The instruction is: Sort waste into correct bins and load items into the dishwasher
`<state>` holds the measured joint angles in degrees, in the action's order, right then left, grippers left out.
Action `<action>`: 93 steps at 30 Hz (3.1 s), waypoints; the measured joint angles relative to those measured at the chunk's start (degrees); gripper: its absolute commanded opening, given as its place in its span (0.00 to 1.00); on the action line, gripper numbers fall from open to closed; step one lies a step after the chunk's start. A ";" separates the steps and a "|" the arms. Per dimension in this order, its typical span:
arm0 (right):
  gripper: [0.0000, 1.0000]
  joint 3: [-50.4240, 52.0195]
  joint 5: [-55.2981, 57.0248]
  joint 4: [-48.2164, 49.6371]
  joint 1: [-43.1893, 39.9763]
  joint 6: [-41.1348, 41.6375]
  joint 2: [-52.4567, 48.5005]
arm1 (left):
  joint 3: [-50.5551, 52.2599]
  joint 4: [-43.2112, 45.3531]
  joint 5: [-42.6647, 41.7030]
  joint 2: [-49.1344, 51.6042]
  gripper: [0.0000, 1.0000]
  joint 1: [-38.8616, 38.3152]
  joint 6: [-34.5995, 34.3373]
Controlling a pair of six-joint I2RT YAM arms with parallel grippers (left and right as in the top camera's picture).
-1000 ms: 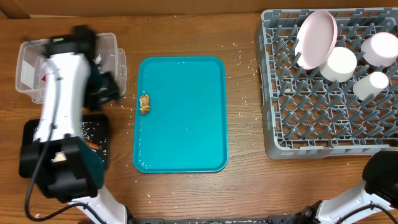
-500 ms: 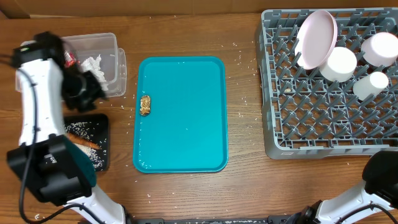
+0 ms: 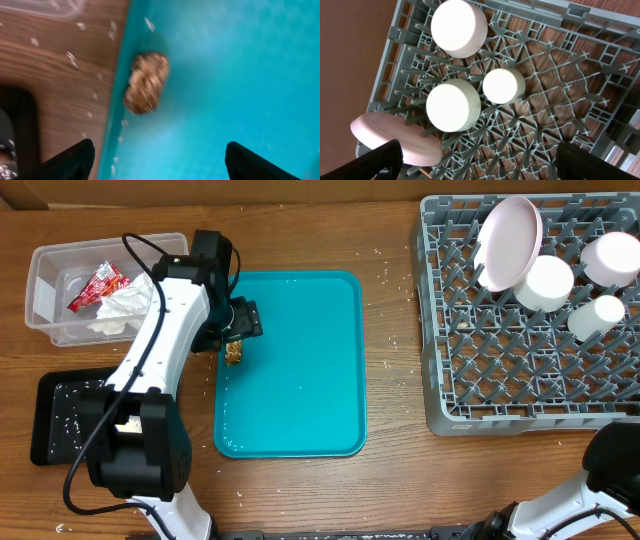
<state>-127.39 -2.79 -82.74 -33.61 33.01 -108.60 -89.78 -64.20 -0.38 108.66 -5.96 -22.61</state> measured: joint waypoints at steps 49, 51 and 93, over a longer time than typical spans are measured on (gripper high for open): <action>1.00 0.00 0.02 -0.02 0.00 0.02 0.00 | 12.57 21.29 6.16 5.38 0.70 -2.34 2.23; 1.00 0.00 0.00 -0.04 0.00 0.02 0.00 | 12.57 21.35 5.81 5.51 0.68 -2.34 2.10; 1.00 0.00 0.00 -0.02 0.00 0.00 0.00 | -26.38 -22.84 5.64 9.40 0.39 9.86 -6.40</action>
<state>-127.39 -2.79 -82.76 -33.61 33.01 -108.60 -116.16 -87.05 5.26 118.06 3.90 -29.02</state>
